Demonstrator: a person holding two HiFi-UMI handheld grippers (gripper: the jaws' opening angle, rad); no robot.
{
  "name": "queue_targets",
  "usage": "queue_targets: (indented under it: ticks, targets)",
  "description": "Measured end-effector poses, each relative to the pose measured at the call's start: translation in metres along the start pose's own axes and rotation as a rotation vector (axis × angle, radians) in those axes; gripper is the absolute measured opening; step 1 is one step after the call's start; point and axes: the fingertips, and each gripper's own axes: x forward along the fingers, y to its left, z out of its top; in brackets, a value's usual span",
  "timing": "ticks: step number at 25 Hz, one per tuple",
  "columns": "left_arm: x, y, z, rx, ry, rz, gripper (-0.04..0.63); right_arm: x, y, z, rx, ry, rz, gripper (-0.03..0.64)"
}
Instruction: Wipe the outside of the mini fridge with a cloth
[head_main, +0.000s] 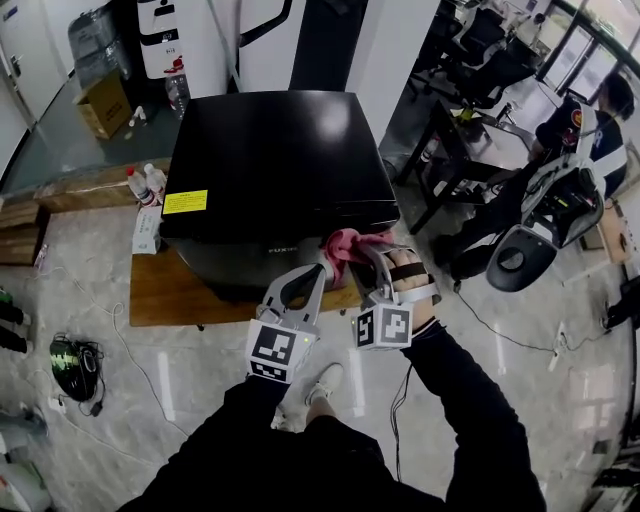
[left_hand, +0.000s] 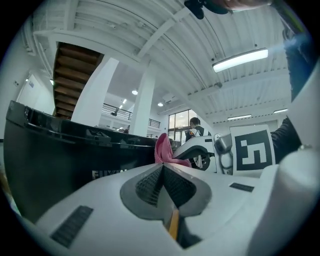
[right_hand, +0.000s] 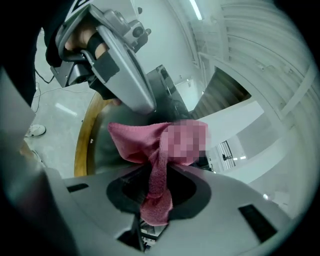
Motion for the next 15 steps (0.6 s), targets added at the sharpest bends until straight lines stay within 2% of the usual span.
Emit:
queue_targets:
  ticks: [7, 15]
  targets:
    - [0.016, 0.01, -0.033, 0.002, 0.012, 0.018, 0.006, 0.016, 0.018, -0.005, -0.016, -0.046, 0.03, 0.092]
    - [0.007, 0.014, -0.103, -0.023, 0.051, 0.032, 0.006, 0.042, 0.084, -0.013, -0.031, -0.04, 0.143, 0.092]
